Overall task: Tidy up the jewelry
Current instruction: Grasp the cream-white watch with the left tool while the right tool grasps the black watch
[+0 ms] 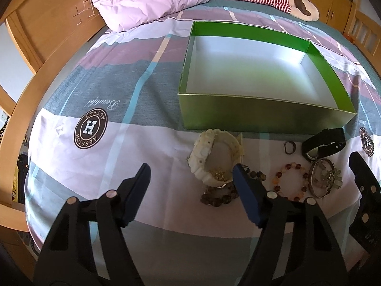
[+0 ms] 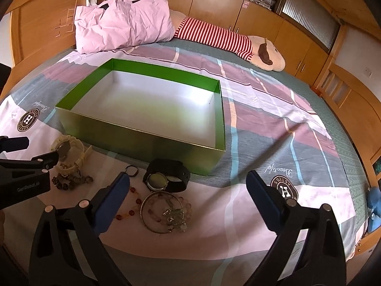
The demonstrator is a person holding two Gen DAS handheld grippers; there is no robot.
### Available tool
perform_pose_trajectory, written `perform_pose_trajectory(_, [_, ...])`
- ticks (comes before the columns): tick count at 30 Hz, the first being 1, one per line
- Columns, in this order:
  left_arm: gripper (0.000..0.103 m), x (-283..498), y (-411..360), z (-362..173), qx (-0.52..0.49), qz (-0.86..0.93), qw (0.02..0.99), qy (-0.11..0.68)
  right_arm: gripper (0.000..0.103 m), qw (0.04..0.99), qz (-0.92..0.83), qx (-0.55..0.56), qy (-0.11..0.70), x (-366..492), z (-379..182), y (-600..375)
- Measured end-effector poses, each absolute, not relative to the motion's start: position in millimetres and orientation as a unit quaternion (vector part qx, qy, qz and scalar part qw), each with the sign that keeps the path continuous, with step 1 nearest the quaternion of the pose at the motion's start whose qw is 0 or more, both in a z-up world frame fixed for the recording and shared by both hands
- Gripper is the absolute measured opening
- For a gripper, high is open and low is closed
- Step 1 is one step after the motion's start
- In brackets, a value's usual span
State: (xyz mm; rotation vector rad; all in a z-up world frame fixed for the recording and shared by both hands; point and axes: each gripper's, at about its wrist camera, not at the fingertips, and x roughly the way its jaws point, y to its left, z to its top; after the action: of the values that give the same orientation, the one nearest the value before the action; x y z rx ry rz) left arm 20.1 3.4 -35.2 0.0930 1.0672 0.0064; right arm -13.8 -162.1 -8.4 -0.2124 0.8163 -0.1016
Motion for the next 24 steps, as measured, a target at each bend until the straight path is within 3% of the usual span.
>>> perform_pose_trajectory(4, [0.073, 20, 1, -39, 0.047, 0.003, 0.858, 0.511, 0.098, 0.909, -0.045, -0.098, 0.402, -13, -13, -162])
perform_pose_trajectory(8, [0.074, 23, 1, -44, 0.05, 0.009, 0.857, 0.513, 0.085, 0.903, -0.04, -0.085, 0.419, -8, -24, -166])
perform_pose_trajectory(11, [0.073, 27, 0, -52, 0.045, 0.01, 0.852, 0.521, 0.083, 0.897, -0.033, -0.059, 0.438, -3, -32, -174])
perform_pose_trajectory(13, [0.068, 28, -1, -55, 0.046, 0.01, 0.852, 0.522, 0.075, 0.891, -0.03, -0.035, 0.452, 2, -41, -181])
perform_pose_trajectory(14, [0.06, 29, -2, -57, 0.047, 0.009, 0.853, 0.52, 0.065, 0.888, -0.029, -0.025, 0.458, 4, -45, -184])
perform_pose_trajectory(15, [0.05, 30, -3, -58, 0.051, 0.011, 0.853, 0.52, 0.046, 0.885, -0.027, -0.014, 0.465, 5, -50, -188])
perform_pose_trajectory(17, [0.04, 31, -4, -60, 0.065, 0.011, 0.852, 0.519, 0.019, 0.876, -0.022, 0.006, 0.482, 7, -58, -194])
perform_pose_trajectory(18, [0.029, 31, -3, -59, 0.068, 0.015, 0.853, 0.518, 0.015, 0.872, -0.017, 0.019, 0.489, 8, -60, -197])
perform_pose_trajectory(20, [0.019, 33, 0, -58, 0.069, 0.018, 0.849, 0.523, 0.012, 0.871, -0.014, 0.028, 0.491, 8, -56, -199])
perform_pose_trajectory(24, [0.016, 37, 18, -57, 0.024, 0.007, 0.837, 0.547, 0.007, 0.884, -0.022, 0.027, 0.466, 8, -39, -206])
